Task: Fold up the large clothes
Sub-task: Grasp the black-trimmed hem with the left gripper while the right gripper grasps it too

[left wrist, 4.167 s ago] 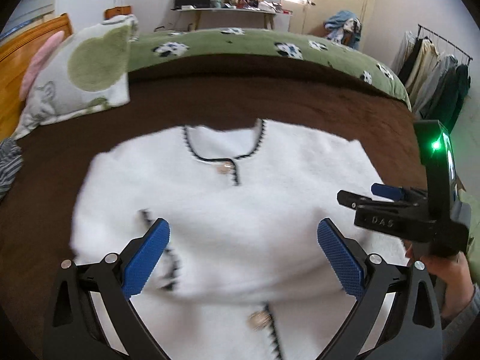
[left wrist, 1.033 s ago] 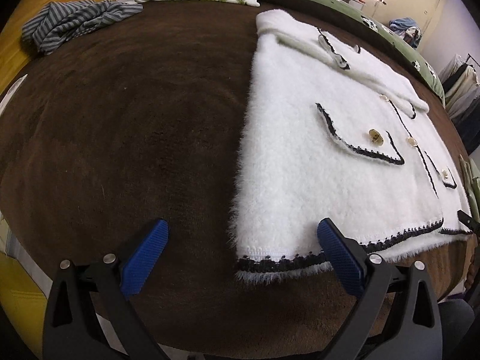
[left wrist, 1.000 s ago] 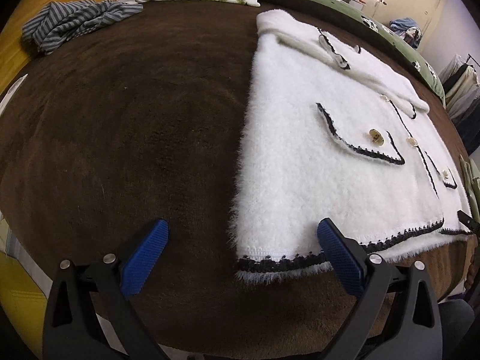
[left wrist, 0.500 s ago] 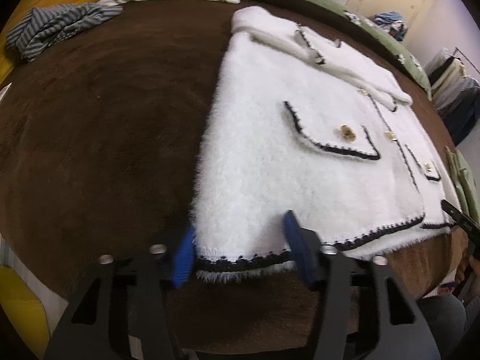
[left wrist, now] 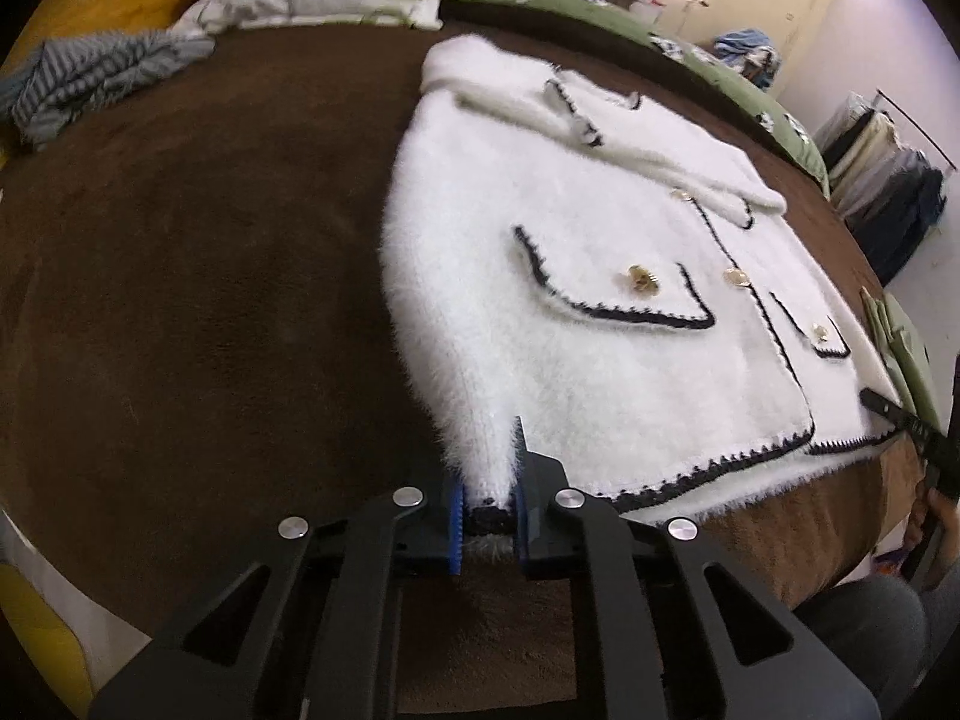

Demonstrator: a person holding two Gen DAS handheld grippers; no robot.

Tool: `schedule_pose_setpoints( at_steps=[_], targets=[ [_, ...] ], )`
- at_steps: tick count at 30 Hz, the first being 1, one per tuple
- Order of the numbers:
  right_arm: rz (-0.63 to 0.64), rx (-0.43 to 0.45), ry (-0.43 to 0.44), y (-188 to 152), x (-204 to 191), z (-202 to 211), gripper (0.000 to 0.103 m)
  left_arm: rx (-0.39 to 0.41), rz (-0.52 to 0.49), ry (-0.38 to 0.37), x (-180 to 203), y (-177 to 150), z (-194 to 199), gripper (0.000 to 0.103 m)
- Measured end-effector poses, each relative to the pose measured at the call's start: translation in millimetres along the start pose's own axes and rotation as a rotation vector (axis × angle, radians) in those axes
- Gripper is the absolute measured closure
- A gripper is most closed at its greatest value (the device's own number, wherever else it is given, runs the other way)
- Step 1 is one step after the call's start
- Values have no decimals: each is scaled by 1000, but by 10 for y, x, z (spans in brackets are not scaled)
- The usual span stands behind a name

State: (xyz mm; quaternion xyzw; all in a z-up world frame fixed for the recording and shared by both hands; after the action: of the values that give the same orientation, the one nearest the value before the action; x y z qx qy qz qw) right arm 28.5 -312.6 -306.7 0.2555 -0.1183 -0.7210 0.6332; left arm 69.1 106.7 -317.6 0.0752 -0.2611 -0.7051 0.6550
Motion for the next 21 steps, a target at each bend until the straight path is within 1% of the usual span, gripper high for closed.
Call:
schedule_pose_setpoints(
  at_steps=[6, 10, 14, 21],
  targets=[
    [-3, 10, 17, -45, 71, 288, 94, 23, -27, -18, -1, 43, 197, 90],
    [13, 11, 16, -104, -22, 400, 94, 9, -38, -17, -1, 7, 237, 90],
    [18, 8, 13, -232, -65, 533, 94, -1, -40, -14, -30, -40, 332, 91],
    [3, -23, 2, -523, -2, 717, 94, -19, -12, -26, -179, -327, 590, 91]
  ],
)
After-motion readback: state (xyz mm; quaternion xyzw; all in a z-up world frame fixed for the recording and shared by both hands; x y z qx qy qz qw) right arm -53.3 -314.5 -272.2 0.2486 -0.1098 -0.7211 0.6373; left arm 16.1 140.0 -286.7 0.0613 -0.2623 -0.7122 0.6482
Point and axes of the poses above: each gripper's, at about its wrist camera, not at the fingertips, and z roughly against the way its jaws point, x to its right, y to its top, the point moved 7 cm from there along -z, roughly the way its jaws point, and after that the axes turned 5 degrees about -x, right-handed, at the moved point
